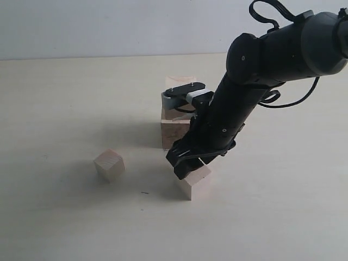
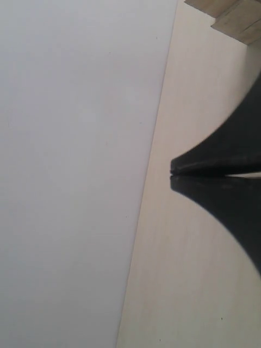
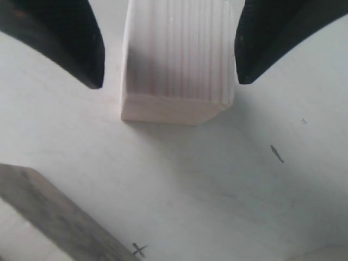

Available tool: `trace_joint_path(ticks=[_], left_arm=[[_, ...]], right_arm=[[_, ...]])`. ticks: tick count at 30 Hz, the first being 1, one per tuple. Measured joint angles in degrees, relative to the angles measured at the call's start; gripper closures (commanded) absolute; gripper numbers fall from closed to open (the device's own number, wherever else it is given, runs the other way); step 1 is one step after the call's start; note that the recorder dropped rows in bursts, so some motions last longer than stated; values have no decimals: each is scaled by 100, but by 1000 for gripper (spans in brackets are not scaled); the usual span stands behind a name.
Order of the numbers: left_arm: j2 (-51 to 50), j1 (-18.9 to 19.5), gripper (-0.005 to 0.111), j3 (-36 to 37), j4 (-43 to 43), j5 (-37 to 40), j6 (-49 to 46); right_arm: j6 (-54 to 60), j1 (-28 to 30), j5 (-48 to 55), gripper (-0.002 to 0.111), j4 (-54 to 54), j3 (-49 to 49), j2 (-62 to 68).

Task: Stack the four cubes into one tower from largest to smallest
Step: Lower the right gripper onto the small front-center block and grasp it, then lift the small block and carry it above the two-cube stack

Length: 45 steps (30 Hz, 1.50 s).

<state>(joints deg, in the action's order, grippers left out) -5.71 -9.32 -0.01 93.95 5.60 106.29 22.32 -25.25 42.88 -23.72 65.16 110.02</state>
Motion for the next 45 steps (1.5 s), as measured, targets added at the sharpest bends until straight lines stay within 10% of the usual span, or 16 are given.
trace_joint_path(ticks=[15,34,45], left_arm=[[0,0,107,0,0,-126,-12],[0,0,107,0,0,-210,-12],[0,0,107,0,0,-288,1]], right_arm=[[-25,0,706,82,-32,0,214],[-651,0,2532,82,-39,31,-1419],[-1446,0,2704,82,-66,2557,-1772]])
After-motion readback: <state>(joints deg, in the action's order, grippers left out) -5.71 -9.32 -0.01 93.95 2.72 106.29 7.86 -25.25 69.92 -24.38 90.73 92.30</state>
